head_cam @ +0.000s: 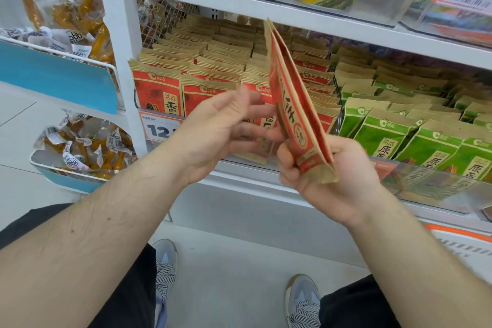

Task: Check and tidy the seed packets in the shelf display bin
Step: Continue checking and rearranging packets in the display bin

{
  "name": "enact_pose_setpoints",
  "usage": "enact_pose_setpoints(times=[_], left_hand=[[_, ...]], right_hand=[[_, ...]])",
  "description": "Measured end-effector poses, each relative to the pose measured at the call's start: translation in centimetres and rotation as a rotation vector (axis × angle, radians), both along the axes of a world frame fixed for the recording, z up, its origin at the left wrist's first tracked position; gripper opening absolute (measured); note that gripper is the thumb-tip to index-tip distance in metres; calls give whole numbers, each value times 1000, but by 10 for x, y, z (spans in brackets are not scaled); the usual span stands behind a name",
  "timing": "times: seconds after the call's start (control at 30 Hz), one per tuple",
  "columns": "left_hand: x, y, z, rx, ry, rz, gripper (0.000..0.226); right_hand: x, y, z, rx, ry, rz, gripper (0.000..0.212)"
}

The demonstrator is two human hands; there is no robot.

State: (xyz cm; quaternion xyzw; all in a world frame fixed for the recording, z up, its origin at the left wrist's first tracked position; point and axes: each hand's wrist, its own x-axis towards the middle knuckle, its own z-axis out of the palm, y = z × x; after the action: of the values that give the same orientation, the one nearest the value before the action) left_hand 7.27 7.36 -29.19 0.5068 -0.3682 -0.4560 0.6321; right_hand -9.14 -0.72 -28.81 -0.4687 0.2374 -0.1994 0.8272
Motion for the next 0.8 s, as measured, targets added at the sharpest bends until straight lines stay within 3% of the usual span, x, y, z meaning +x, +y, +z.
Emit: enact_pose_setpoints(times=[0.1, 0.17, 0.27, 0.37, 0.47, 0.6, 0.7, 0.8], left_hand=[[-4, 2, -5, -15, -15, -102, 35], [-6, 4, -4, -69, 45, -148, 25], [-2, 4, 0, -80, 69, -78, 36], [5, 2, 0, -39, 11, 70, 36], [8, 2, 0, -27, -201, 153, 25], [5, -1, 3, -33, -525, 201, 31], [3, -1, 9, -105, -523, 182, 33], [7, -1, 13, -224, -449, 314, 23]], right_hand=[[7, 7, -9, 123, -121, 254, 31], [8, 7, -11, 111, -79, 289, 37], [4, 1, -7, -113, 132, 139, 32], [0, -11, -6, -256, 200, -75, 28], [-4, -18, 1, -446, 189, -254, 35], [-9, -16, 17, -708, 130, -348, 34], [-2, -13, 30, -731, 107, -350, 24], [5, -16, 45, -861, 120, -378, 20]])
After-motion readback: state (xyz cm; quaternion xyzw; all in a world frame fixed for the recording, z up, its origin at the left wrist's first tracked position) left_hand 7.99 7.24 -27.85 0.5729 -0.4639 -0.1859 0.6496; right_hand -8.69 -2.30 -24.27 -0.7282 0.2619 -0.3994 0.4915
